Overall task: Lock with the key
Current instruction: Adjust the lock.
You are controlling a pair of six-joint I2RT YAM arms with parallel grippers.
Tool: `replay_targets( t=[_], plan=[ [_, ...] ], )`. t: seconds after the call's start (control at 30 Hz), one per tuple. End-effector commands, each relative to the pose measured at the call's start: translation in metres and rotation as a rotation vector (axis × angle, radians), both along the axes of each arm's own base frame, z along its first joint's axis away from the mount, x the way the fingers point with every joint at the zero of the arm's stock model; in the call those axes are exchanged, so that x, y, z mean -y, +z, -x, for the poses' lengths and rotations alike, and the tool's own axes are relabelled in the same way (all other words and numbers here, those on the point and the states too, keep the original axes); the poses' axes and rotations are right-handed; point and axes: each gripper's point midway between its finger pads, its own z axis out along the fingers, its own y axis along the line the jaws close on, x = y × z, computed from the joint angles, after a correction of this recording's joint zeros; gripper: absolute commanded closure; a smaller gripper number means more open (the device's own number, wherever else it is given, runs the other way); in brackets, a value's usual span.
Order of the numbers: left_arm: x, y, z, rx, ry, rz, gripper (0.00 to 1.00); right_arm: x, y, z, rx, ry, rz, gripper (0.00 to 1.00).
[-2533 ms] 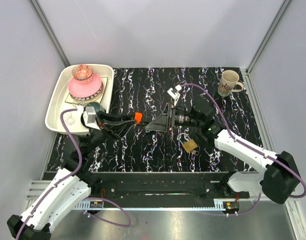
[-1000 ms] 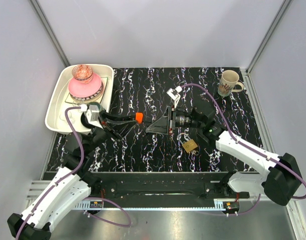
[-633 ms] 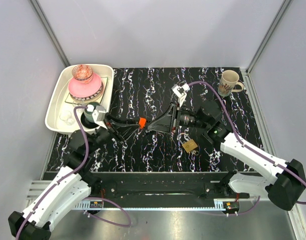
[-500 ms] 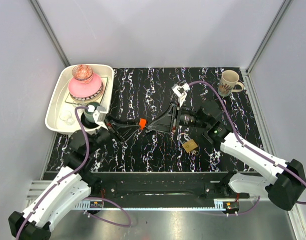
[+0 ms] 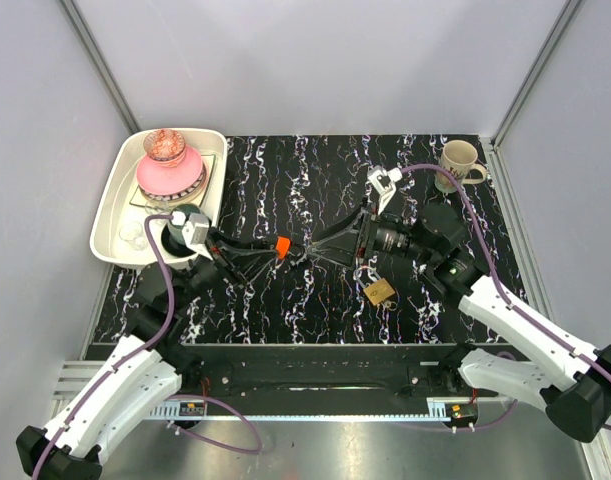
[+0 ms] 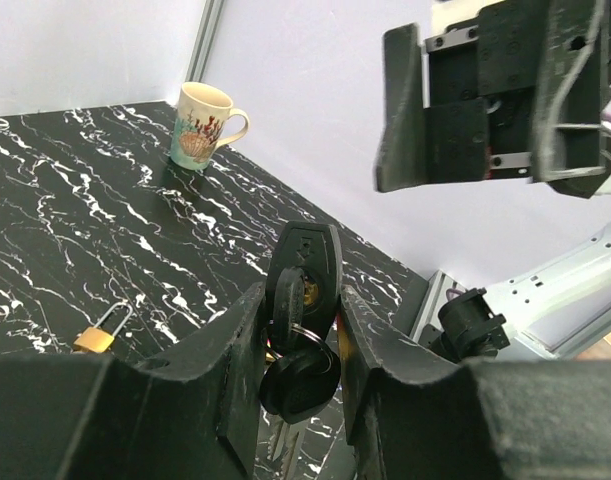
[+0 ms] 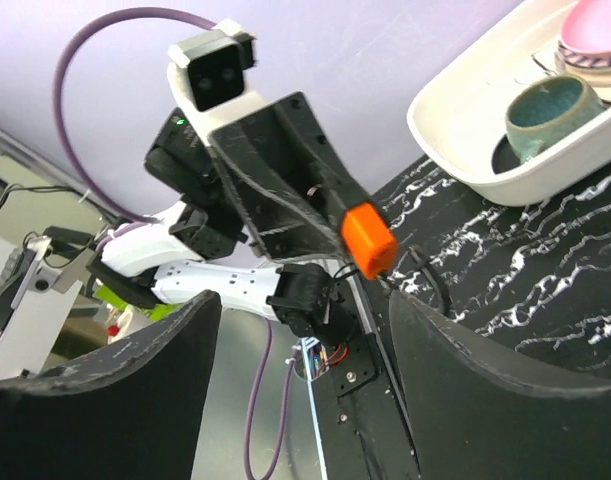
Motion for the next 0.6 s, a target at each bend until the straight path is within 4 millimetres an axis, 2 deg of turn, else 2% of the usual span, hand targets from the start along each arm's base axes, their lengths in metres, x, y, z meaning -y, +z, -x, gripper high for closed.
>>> replay_targets(
  t=[0.0, 0.03, 0.13, 0.17, 0.2, 0.27, 0.33, 0.37, 0.43, 0.47, 0.53, 0.57],
  plan=[
    [-0.002, 0.044, 0.015, 0.142, -0.039, 0.091, 1.00, 0.007, -0.017, -0.017, -0.063, -0.055, 0.019, 0.24],
    [-0.002, 0.047, 0.017, 0.150, -0.047, 0.102, 1.00, 0.007, -0.020, -0.018, -0.071, -0.056, 0.021, 0.20],
    [-0.003, 0.052, 0.022, 0.170, -0.059, 0.117, 1.00, 0.003, -0.030, -0.022, -0.115, -0.041, 0.024, 0.17],
    [-0.003, 0.053, 0.022, 0.172, -0.061, 0.119, 1.00, 0.001, -0.027, -0.020, -0.117, -0.019, 0.009, 0.17],
    [-0.003, 0.054, 0.023, 0.176, -0.062, 0.123, 1.00, -0.004, -0.034, -0.022, -0.165, -0.002, 0.009, 0.16],
    [-0.003, 0.055, 0.023, 0.179, -0.063, 0.123, 1.00, -0.010, -0.035, -0.018, -0.195, 0.060, -0.008, 0.15],
    [-0.003, 0.055, 0.024, 0.183, -0.065, 0.122, 1.00, -0.018, -0.047, -0.019, -0.286, 0.107, -0.012, 0.15],
    [-0.002, 0.055, 0.024, 0.185, -0.070, 0.117, 1.00, -0.020, -0.043, -0.015, -0.280, 0.147, -0.040, 0.15],
    [-0.002, 0.053, 0.023, 0.185, -0.068, 0.107, 1.00, -0.025, -0.057, -0.016, -0.395, 0.172, -0.041, 0.16],
    [-0.002, 0.052, 0.023, 0.183, -0.068, 0.105, 1.00, -0.026, -0.053, -0.013, -0.384, 0.199, -0.067, 0.15],
    [-0.002, 0.050, 0.023, 0.187, -0.063, 0.092, 1.00, -0.025, -0.059, -0.011, -0.467, 0.213, -0.084, 0.15],
    [-0.003, 0.051, 0.023, 0.191, -0.055, 0.089, 1.00, -0.024, -0.054, -0.009, -0.460, 0.223, -0.106, 0.15]
  ],
)
